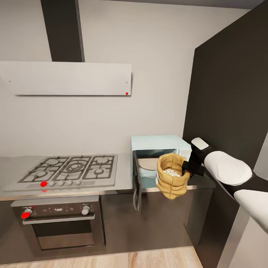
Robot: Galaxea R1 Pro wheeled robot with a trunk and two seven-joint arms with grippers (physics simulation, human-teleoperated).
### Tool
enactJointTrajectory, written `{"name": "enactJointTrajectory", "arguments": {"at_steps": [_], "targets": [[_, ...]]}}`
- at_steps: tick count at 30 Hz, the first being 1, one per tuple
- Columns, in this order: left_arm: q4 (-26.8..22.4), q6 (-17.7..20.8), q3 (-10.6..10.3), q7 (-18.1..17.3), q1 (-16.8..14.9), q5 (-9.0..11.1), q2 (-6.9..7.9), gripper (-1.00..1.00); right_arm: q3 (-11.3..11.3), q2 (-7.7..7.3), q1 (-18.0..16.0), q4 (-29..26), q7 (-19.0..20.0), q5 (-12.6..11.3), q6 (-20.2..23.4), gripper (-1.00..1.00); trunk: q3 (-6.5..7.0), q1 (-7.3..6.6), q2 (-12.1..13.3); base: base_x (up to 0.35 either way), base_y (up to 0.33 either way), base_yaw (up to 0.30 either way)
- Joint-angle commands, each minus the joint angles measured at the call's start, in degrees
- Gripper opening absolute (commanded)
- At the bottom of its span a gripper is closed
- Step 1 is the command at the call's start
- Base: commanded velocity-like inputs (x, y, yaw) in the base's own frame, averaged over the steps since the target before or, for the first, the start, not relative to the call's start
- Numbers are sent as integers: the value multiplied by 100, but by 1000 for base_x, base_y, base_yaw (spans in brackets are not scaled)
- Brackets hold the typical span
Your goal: In the kitchen, take the popcorn bag from the countertop, put it into the microwave, and heat it until the popcorn is cooked so the cooked popcorn ends up inside the bag.
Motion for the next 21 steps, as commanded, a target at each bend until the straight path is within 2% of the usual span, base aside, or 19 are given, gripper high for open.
{"name": "enactJointTrajectory", "arguments": {"at_steps": [1, 4, 10, 14, 21], "targets": [[-9, 19, 37, 10, -2, 4, -1, 100, 8, -2, -4, -5, -45, -59, 17, -100, -10, 3, -7, 166, -258, 215], [-9, 16, 37, 8, -2, 4, -1, 100, 8, -2, -4, -5, -45, -59, 17, -100, -10, 3, -7, 85, -219, 244], [-9, 19, 37, 10, -2, 4, -1, 100, 8, -2, -4, -5, -45, -59, 17, -100, -24, 3, -7, 7, -30, 229], [-9, 23, 37, 10, -2, 4, -1, 100, 12, -2, -4, 0, -45, -58, 23, -100, -27, 3, -7, 0, -107, 47], [-9, 22, 37, 10, -2, 4, -1, 100, 8, -2, -4, 107, -45, -46, 23, -100, -27, 3, -7, 0, -285, 3]]}}
